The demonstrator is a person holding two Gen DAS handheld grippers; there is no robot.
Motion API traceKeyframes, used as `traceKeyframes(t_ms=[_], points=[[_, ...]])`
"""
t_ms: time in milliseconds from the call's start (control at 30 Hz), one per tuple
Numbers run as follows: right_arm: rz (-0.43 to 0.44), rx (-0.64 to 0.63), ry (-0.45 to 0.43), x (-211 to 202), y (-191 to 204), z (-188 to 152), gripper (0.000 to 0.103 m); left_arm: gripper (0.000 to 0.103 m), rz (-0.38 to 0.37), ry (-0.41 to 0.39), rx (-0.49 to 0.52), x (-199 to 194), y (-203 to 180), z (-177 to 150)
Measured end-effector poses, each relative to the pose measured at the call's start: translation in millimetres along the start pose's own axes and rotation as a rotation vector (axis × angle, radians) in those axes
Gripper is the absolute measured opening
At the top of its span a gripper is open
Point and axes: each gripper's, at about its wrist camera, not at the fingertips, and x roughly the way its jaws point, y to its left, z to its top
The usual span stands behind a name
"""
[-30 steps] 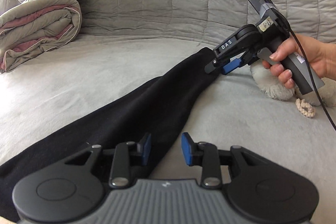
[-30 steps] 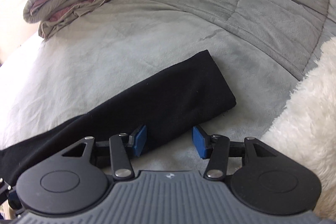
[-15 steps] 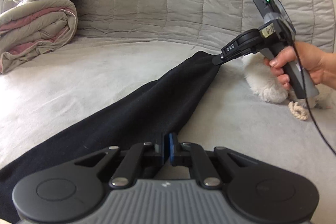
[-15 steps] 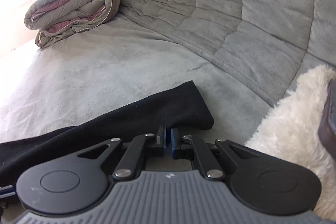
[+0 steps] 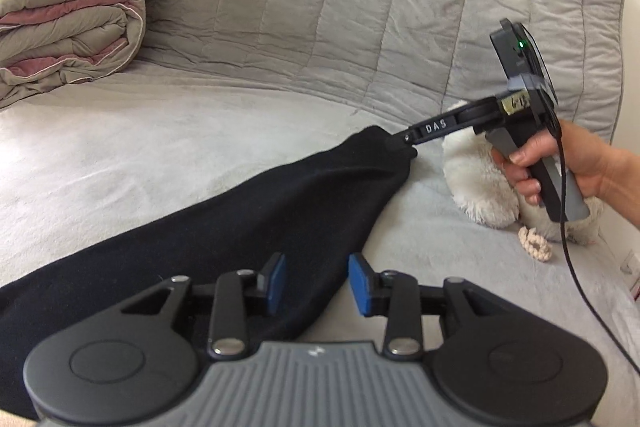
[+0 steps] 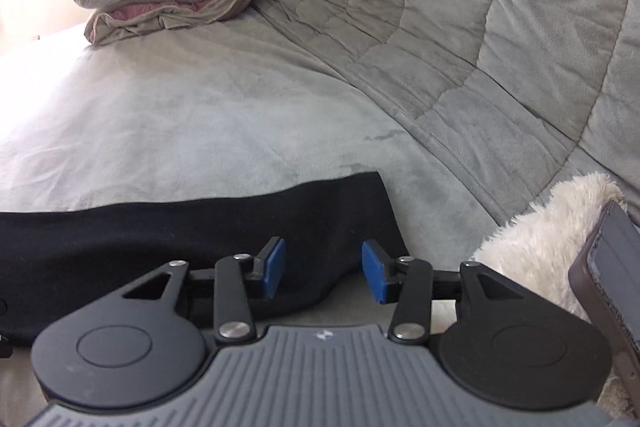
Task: Fold clothes
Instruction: 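Release the sleeve and open both grippers above the black fabric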
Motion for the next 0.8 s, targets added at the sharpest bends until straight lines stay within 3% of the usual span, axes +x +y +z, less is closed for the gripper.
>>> traceKeyframes(t_ms=[133,233,367,467,633,800], points=[[0.113,-0.016,-0.003,15.7,25.9,4.2,0.047,0.037,-0.013,0.048,-0.007,9.2,1.7,-4.0],[0.169,-0.039,0.065,36.0,49.1,6.3,0.046,0.038,-0.017,0.102,0.021,16.6,-2.3,-7.7],[0.159,-0.109,0.043,59.6,69.8,12.6,0.044,0.039,-0.039,0.113,0.032,16.3,-4.6,-8.8],[0.166,-0.053,0.015,80.3,59.2,28.6,0.043,0.04,-0.041,0.112,0.029,15.7,-4.8,-9.6],[0.202,0.011,-0.011,59.0,50.4,29.2,0.043,0.042,-0.053,0.092,0.028,11.9,-4.3,-7.9],[0.236,-0.112,-0.01,35.6,75.4,2.4,0.044,0.042,-0.056,0.087,0.017,12.6,-2.8,-7.7]])
